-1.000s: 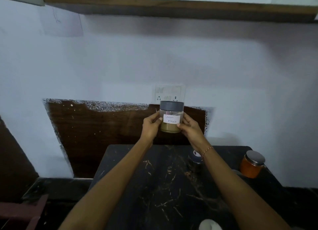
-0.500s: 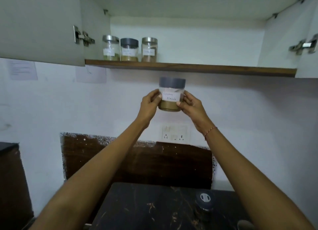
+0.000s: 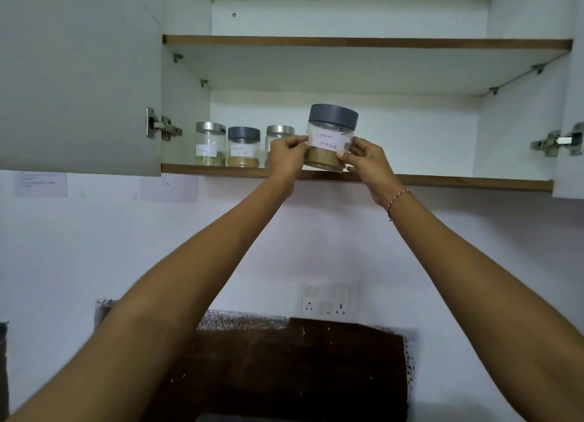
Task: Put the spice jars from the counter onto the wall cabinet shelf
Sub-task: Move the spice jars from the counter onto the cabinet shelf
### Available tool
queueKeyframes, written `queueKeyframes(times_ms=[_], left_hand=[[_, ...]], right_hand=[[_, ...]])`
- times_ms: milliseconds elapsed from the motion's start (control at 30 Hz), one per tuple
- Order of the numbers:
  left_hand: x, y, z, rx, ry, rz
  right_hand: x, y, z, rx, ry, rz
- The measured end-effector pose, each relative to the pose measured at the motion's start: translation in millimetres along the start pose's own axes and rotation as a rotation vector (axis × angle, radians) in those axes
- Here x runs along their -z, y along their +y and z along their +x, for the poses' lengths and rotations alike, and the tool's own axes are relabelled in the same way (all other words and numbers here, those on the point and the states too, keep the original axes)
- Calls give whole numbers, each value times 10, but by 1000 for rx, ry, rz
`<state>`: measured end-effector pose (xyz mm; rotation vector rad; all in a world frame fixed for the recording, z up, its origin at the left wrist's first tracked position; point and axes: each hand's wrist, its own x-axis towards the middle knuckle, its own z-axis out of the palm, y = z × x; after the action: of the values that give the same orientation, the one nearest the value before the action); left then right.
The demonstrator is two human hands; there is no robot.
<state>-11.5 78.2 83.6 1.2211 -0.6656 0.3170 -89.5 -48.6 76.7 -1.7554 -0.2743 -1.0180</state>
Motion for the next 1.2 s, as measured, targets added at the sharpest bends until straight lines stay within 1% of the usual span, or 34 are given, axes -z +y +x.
queueKeyframes(times_ms=[133, 233, 300, 400, 533, 600, 733, 900, 1067, 1167, 1200], left_hand=[[-39, -108, 428, 112, -16, 13], [-70, -206, 701, 158, -66, 9], [-90, -272, 858, 175, -117, 16], [-137, -347, 1044, 164, -157, 101], [-216, -403, 1200, 204, -231, 168], [-239, -443, 1242, 246, -222, 186], [-255, -537, 1309, 266, -137, 216], [-235, -563, 1335, 264, -171, 267], [-264, -520, 1296, 268, -224, 368], [-253, -444, 1226, 266, -239, 440], [-251, -440, 1203, 241, -233, 462]], right_hand=[[-37, 84, 447, -14, 10, -111], [-56, 209, 759, -58, 23, -192], [-66, 317, 933, -81, 18, -242], [-53, 460, 1132, -145, 13, -251], [-60, 570, 1309, -192, 70, -293], [-83, 607, 1362, -216, 76, -304], [-207, 700, 1403, -270, -10, -304], [-242, 769, 1483, -348, -77, -284], [-256, 778, 1473, -381, -116, -370], [-281, 761, 1448, -382, -105, -440], [-279, 751, 1431, -373, -69, -464]])
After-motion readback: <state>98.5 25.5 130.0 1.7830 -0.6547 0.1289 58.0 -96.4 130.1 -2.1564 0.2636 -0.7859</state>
